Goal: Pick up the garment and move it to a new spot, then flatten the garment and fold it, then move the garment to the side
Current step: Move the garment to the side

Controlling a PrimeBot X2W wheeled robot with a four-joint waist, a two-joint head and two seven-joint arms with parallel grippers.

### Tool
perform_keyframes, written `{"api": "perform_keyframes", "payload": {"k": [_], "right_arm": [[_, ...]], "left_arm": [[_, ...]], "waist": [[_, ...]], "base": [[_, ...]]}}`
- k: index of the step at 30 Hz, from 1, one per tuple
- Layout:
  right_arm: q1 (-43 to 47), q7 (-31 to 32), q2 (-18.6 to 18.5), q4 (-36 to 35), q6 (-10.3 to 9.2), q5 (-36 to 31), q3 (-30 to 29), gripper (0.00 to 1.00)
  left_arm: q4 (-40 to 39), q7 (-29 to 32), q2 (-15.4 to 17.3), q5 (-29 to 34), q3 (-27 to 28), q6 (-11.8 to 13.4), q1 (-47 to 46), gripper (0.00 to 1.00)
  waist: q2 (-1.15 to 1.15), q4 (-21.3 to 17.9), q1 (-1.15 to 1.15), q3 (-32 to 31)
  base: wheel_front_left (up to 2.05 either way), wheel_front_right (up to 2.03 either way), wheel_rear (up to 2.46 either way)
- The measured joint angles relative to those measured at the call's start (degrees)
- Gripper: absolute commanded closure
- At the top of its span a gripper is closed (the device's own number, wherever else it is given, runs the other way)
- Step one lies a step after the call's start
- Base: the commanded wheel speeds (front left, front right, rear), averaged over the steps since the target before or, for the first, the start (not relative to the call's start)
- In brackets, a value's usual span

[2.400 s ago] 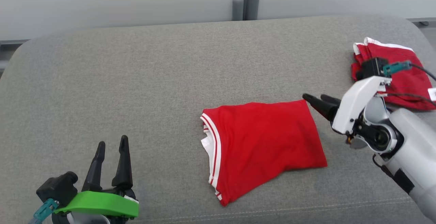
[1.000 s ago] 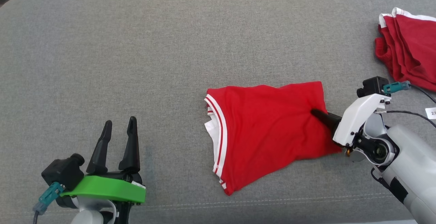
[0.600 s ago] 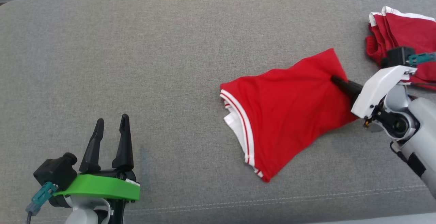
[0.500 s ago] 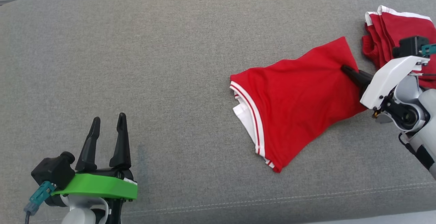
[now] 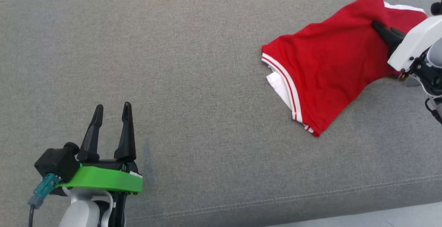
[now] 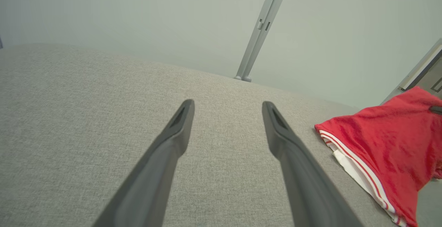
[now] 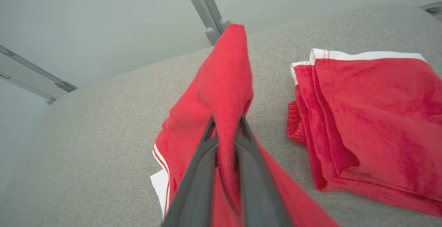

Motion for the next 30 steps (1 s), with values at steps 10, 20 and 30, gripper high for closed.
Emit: {"api": "perform_keyframes", "payload": {"k": [10, 20, 30], "right_arm": [[-6.67, 1.22, -0.53, 1.65, -3.26, -3.5, 0.42, 1.0], [-11.74, 4.8, -5.33, 2.77, -2.91, -7.11, 2.44, 1.0], [-15.44, 5.3, -9.76, 5.26, -2.42, -11.41, 3.22, 1.0]], "left_arm": [[0.75, 0.0, -0.13, 0.0, -0.52, 0.01, -0.87, 0.0], [0.55, 0.78, -0.16, 0.12, -1.19, 0.03, -0.89, 0.0], [-1.2, 2.33, 0.45, 1.24, -1.7, 0.52, -2.3, 0.0]], "waist": [[0.0, -0.13, 0.0, 0.71], [0.0, 0.07, 0.0, 0.62], [0.0, 1.4, 0.0, 4.16]], "base": [[0.0, 0.0, 0.0], [0.0, 0.0, 0.0], [0.0, 0.0, 0.0]]}}
